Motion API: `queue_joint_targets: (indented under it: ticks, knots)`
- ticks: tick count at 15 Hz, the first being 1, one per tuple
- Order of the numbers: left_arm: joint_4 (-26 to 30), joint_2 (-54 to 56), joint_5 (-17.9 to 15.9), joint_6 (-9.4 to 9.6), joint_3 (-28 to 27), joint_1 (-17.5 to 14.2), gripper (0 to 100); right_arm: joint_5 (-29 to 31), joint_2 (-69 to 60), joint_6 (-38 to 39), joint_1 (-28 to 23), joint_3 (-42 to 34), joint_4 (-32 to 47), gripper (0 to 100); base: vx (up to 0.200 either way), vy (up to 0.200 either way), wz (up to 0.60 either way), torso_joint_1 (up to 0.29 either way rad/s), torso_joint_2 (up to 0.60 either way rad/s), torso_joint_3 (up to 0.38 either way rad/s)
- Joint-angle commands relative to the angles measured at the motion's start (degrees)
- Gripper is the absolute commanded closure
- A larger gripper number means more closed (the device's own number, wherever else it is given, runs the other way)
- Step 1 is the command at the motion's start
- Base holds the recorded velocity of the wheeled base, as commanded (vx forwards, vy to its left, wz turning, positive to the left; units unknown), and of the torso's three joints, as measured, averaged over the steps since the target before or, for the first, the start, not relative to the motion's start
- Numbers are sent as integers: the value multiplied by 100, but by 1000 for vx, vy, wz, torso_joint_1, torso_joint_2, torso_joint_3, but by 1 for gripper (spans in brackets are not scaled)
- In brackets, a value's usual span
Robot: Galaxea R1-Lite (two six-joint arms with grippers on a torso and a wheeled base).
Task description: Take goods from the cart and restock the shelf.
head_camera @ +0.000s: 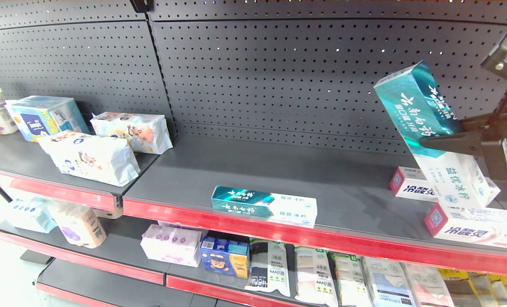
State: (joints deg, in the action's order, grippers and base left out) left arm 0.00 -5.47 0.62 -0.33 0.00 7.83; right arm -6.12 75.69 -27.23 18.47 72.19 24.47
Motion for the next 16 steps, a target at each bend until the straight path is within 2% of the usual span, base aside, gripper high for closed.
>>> queue_joint_targets:
  ticks: [1, 3, 8, 10, 12, 13, 16]
  knots:
    - [0, -6, -1, -2, 0, 0, 0, -3, 42, -10, 52, -232, -434, 100, 0, 0, 0, 0, 0, 0]
    - [0, -6, -1, -2, 0, 0, 0, -3, 86, -1, 69, -320, -803, 100, 0, 0, 0, 0, 0, 0]
    - [0, -15, -1, -2, 0, 0, 0, 14, 315, 227, 421, -223, -891, 100, 0, 0, 0, 0, 0, 0]
    - [0, 20, -1, -2, 0, -493, 0, 6, 429, 227, 676, -197, -891, 100, 0, 0, 0, 0, 0, 0]
    - [0, 266, -1, -2, 0, -756, 0, 14, 622, 218, 913, -65, -882, 100, 0, 0, 0, 0, 0, 0]
    - [0, 345, -1, -2, 0, -844, 0, 14, 693, 218, 957, -3, -882, 100, 0, 0, 0, 0, 0, 0]
    - [0, 547, -1, -2, 0, -809, 0, 6, 851, 183, 983, 102, -873, 100, 0, 0, 0, 0, 0, 0]
